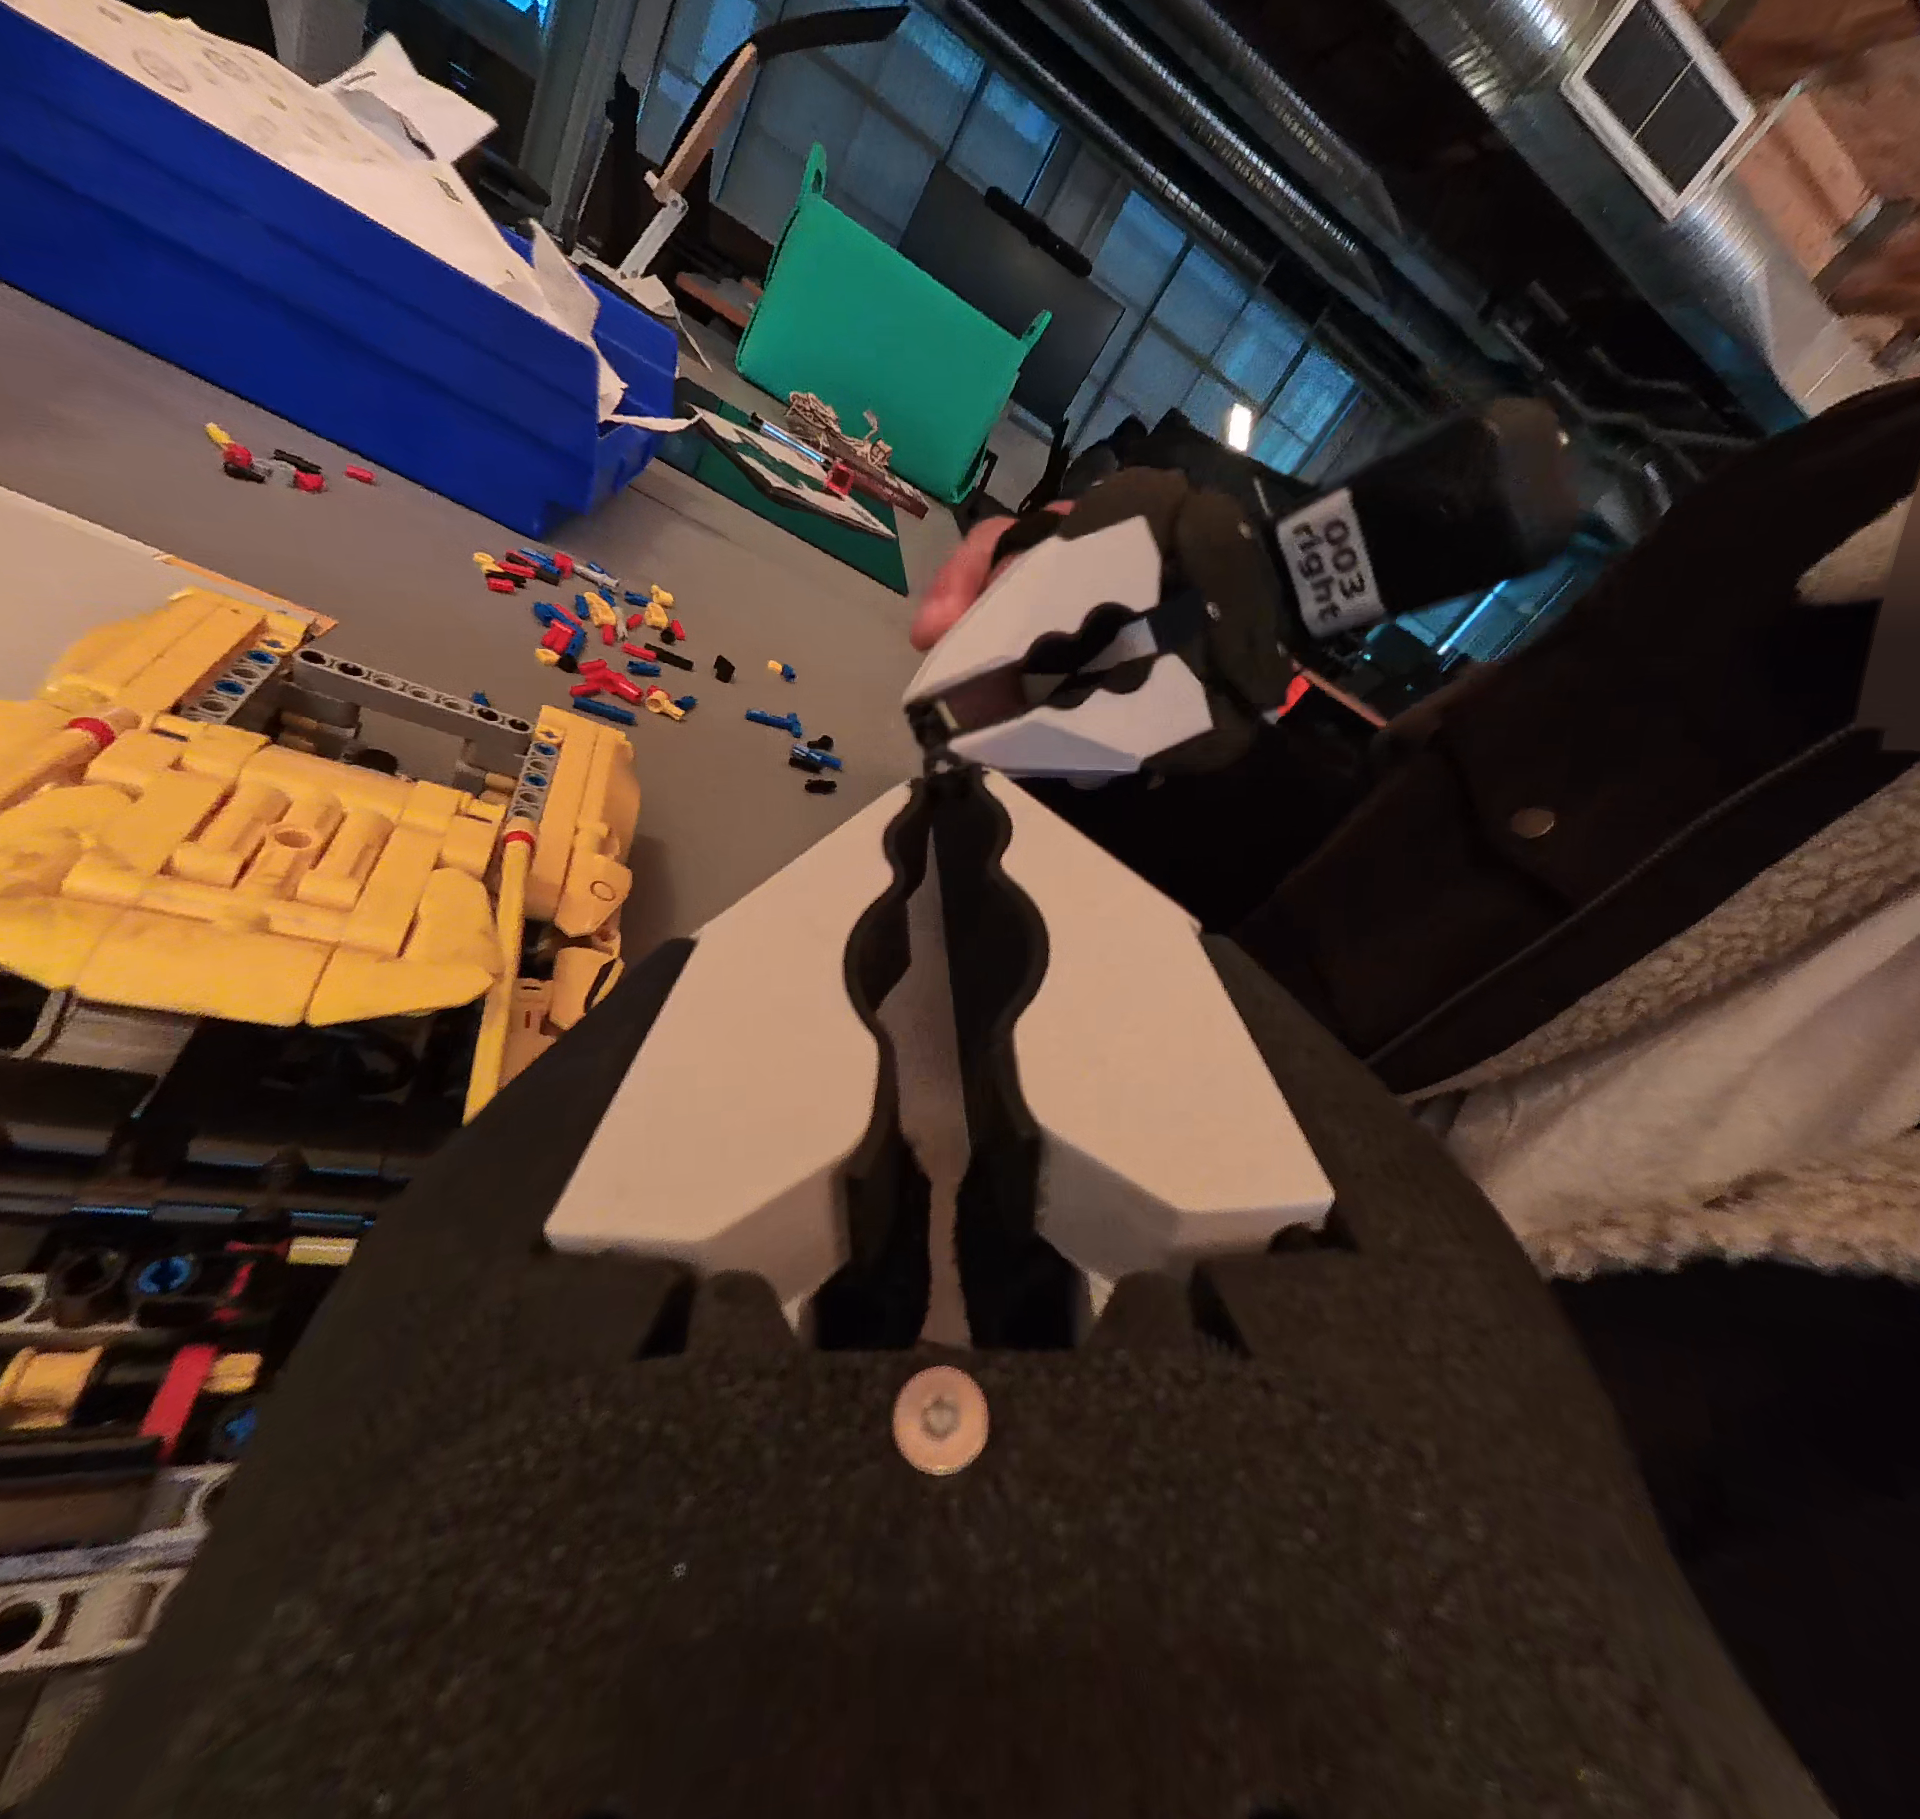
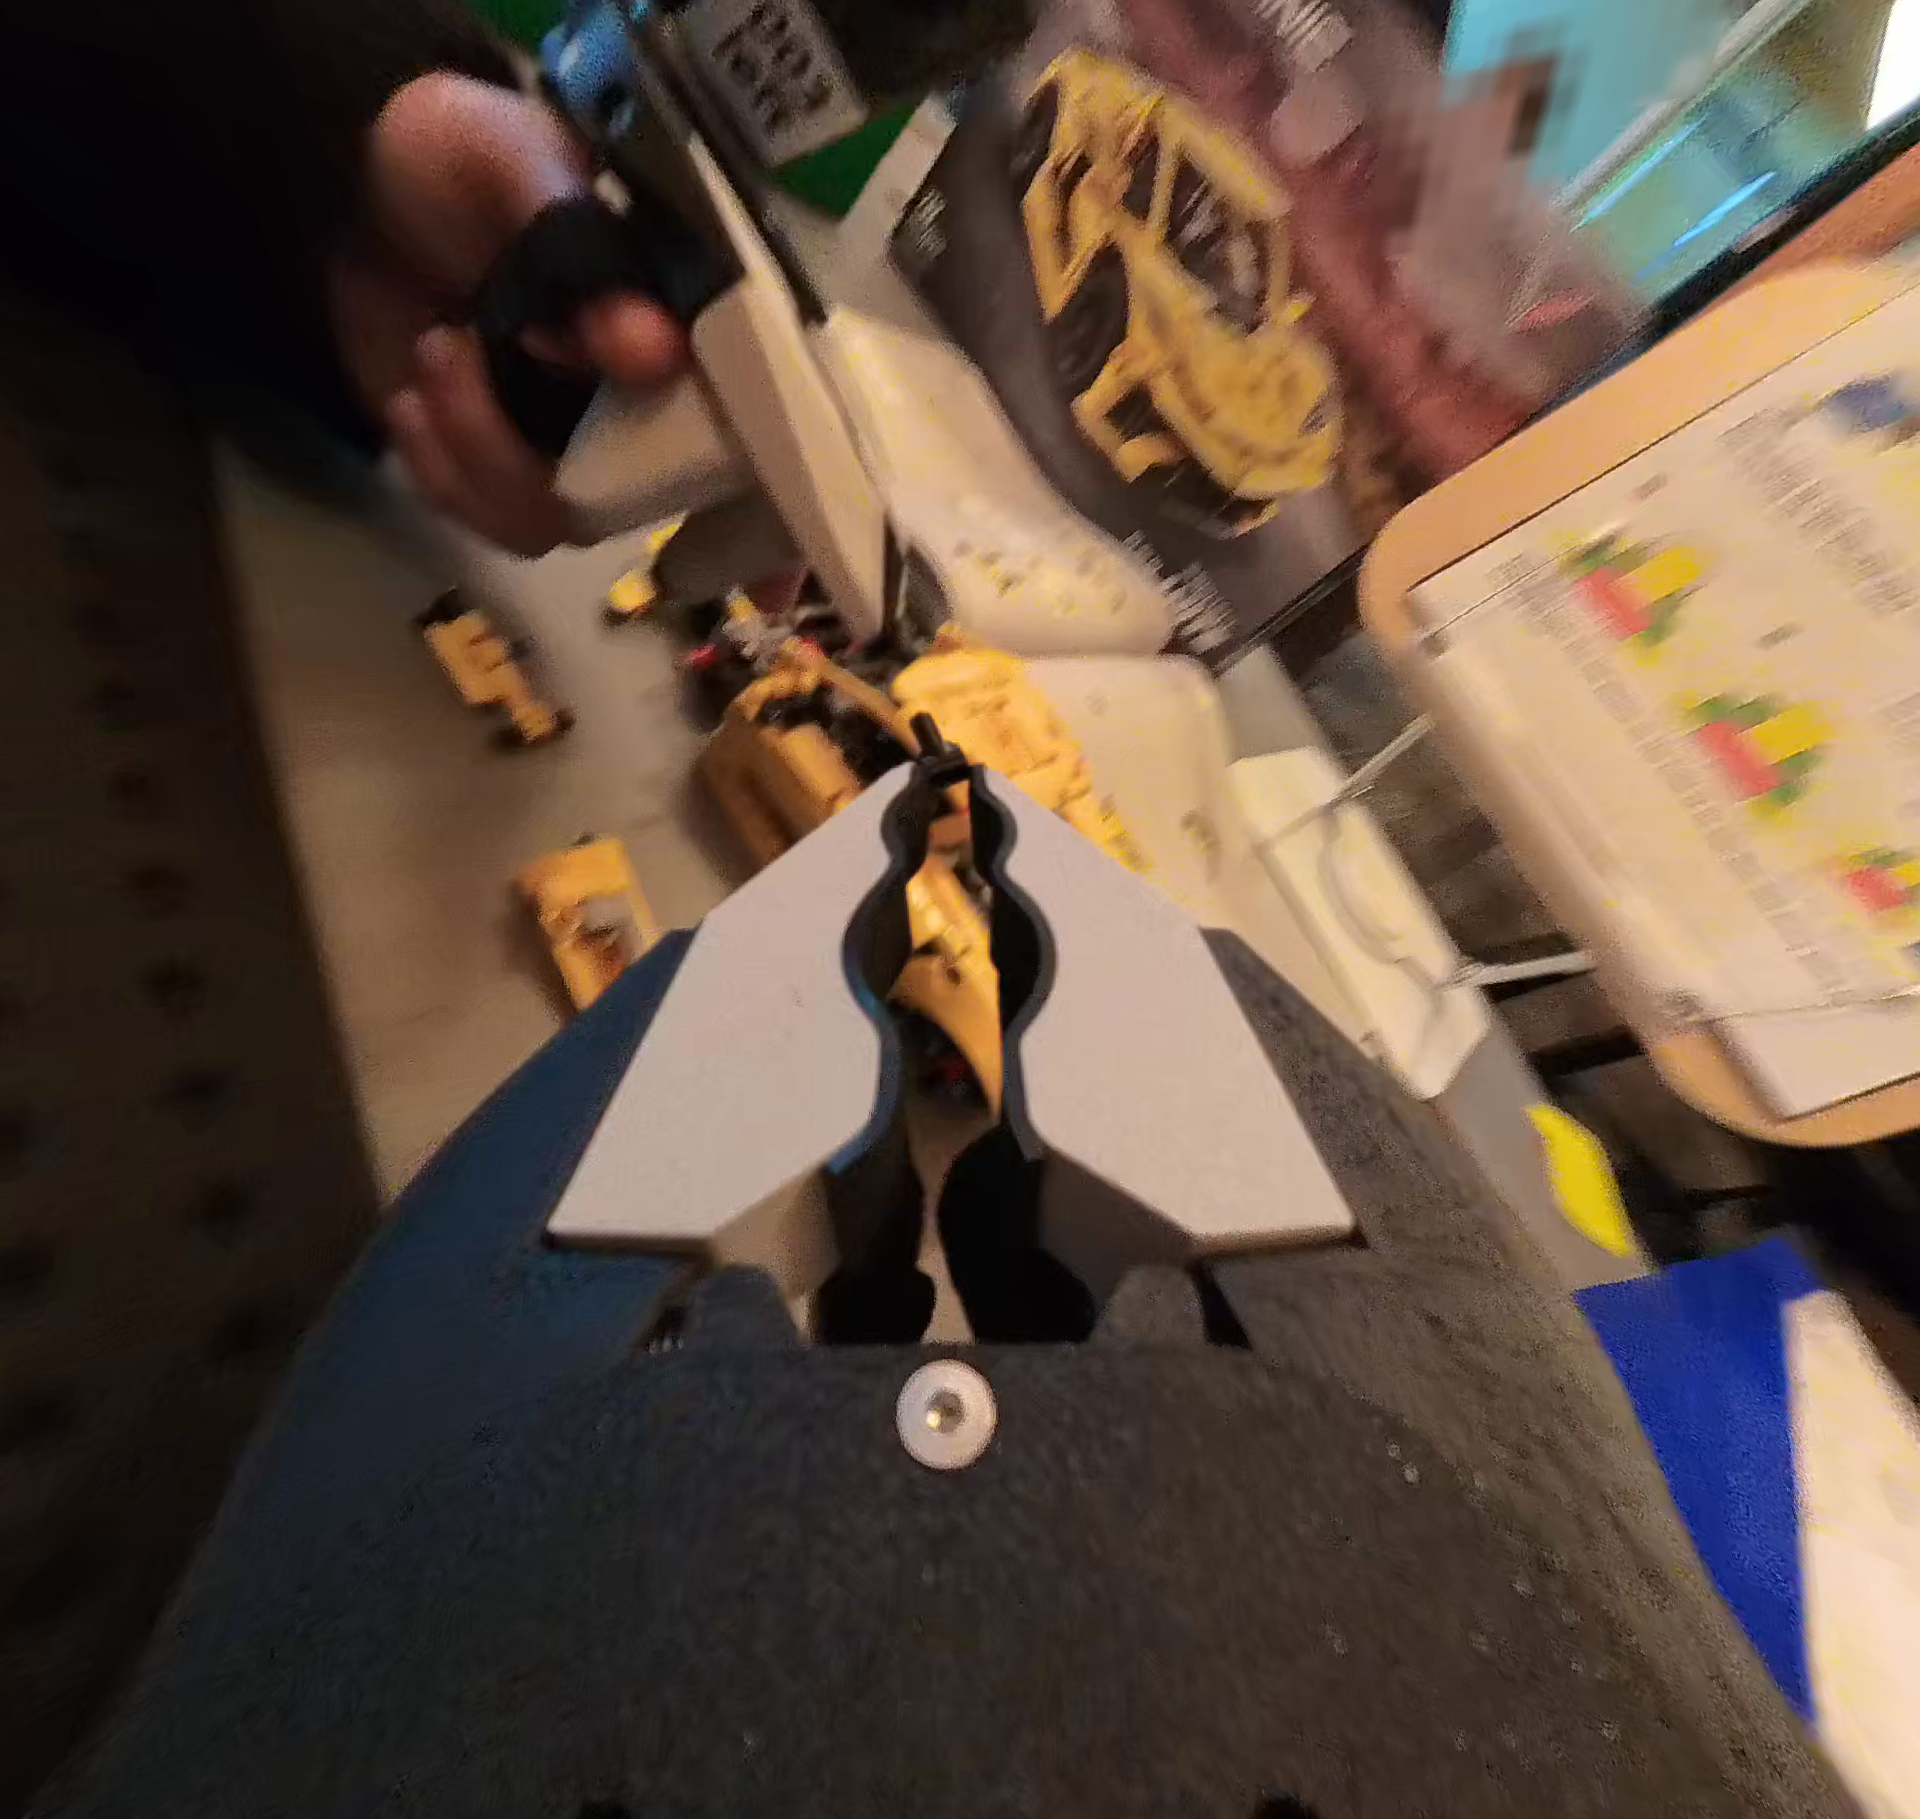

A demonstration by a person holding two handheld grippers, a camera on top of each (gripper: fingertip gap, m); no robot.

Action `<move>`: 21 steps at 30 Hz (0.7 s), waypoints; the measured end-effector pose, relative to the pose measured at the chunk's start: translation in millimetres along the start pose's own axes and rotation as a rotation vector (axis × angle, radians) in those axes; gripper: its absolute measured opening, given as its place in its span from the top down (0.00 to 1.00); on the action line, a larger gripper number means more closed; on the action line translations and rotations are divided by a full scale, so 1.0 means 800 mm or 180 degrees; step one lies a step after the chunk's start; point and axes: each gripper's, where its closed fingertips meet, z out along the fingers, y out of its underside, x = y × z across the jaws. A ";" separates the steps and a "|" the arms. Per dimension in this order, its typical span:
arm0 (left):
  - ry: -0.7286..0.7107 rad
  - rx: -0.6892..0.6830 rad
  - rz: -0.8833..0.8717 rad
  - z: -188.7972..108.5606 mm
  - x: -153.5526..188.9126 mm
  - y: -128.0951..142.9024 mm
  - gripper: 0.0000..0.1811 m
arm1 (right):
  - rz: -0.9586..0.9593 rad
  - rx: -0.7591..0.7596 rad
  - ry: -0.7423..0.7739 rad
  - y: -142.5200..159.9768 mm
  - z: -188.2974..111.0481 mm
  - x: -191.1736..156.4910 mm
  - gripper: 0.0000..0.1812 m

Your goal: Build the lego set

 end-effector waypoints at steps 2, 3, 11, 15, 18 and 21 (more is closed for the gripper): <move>-0.0030 0.0049 -0.0079 -0.001 -0.005 -0.001 0.96 | -0.0137 0.0008 0.0136 -0.009 0.013 0.000 0.97; -0.0043 0.0080 -0.0119 -0.003 -0.007 -0.003 0.96 | -0.0161 -0.0035 0.0239 -0.007 0.017 0.004 0.97; 0.0017 0.0205 -0.0335 -0.009 -0.012 -0.010 0.96 | -0.0255 -0.0007 0.0382 -0.007 0.023 0.001 0.97; -0.0012 0.0175 -0.0316 -0.009 -0.015 -0.008 0.96 | -0.0237 -0.0013 0.0376 -0.007 0.024 0.001 0.97; -0.0015 0.0157 -0.0333 -0.008 -0.015 -0.006 0.96 | -0.0158 0.0000 0.0395 -0.008 0.024 0.004 0.97; -0.0010 0.0166 -0.0344 -0.007 -0.016 -0.006 0.96 | -0.0127 0.0024 0.0402 -0.009 0.025 0.002 0.97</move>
